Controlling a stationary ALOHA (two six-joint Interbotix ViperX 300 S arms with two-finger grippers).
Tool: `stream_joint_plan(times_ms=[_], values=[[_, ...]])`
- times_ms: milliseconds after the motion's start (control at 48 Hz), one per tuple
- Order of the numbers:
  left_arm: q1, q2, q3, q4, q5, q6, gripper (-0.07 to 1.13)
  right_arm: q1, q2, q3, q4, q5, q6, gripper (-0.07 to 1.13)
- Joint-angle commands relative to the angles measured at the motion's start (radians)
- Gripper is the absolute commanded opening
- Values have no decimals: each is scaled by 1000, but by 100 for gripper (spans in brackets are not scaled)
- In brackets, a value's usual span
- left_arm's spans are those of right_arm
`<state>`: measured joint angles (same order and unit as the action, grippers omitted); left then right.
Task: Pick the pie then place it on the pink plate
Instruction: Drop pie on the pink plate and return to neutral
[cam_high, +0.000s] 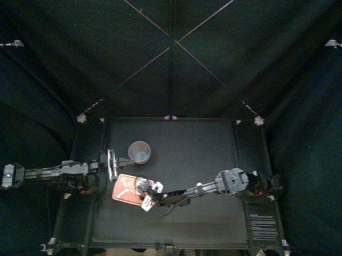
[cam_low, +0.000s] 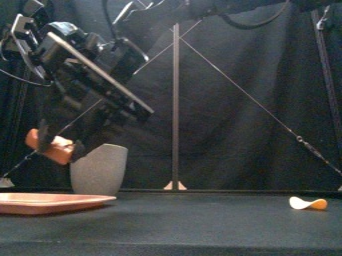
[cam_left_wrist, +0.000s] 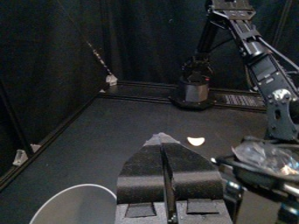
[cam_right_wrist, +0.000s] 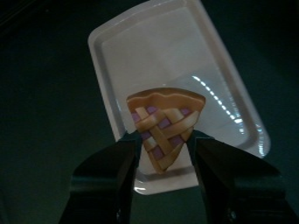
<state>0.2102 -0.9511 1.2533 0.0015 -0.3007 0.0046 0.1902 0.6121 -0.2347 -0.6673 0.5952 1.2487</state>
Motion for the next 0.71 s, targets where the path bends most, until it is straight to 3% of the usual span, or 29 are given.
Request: stream_joint_plan(times_ms=[21, 208, 458, 708], values=[[5, 2, -8, 3, -9, 2, 5, -20, 11, -78, -3, 3, 0, 80], [6, 0, 3, 3, -9, 2, 5, -41, 38, -120, -9, 37, 0, 100], [5, 0, 2, 3, -9, 0, 5, -34, -34, -60, -52, 43, 0, 101], [5, 0, 2, 0, -9, 0, 5, 55, -219, 143, -126, 29, 17, 101]])
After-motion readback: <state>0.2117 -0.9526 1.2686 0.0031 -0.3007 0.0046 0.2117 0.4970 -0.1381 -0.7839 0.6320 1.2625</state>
